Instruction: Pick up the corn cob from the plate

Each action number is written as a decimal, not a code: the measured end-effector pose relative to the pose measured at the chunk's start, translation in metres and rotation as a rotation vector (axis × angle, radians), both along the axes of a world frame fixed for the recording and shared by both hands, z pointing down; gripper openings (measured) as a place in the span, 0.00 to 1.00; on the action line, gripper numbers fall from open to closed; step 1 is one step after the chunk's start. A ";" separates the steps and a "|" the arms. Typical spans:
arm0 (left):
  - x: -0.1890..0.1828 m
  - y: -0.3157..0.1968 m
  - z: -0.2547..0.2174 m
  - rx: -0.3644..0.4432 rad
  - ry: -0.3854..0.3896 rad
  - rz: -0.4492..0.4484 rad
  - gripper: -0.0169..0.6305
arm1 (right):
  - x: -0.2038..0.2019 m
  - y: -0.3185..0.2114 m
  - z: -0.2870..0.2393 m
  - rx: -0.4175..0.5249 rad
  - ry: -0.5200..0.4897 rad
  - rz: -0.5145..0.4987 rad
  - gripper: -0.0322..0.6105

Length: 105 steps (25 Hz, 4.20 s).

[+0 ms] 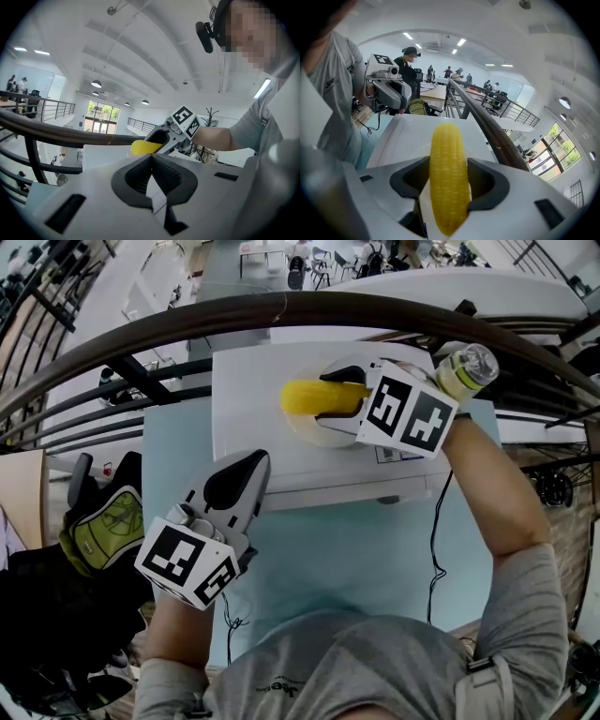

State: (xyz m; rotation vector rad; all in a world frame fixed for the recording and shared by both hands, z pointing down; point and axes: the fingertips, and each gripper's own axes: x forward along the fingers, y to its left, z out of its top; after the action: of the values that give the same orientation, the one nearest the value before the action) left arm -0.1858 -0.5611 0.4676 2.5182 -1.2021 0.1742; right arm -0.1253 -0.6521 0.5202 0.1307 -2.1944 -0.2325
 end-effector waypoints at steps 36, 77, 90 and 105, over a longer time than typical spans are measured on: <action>-0.072 0.226 -0.154 0.216 -0.059 0.007 0.04 | -0.009 0.222 -0.226 0.323 -0.037 0.151 0.45; 0.099 0.461 -0.050 0.070 -0.071 -0.153 0.04 | 0.234 0.493 -0.070 0.040 -0.166 0.289 0.45; -0.037 0.489 0.013 -0.017 -0.049 -0.122 0.04 | 0.130 0.540 0.006 -0.073 -0.140 0.470 0.45; 0.004 0.505 0.049 -0.095 -0.002 -0.267 0.04 | 0.159 0.569 0.059 -0.171 -0.114 0.378 0.45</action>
State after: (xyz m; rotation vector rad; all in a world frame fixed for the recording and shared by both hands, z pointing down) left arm -0.1819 -0.0564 0.5169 2.2509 -1.4787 0.1618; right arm 0.0342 -0.0830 0.5794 0.4662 -2.2412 0.1782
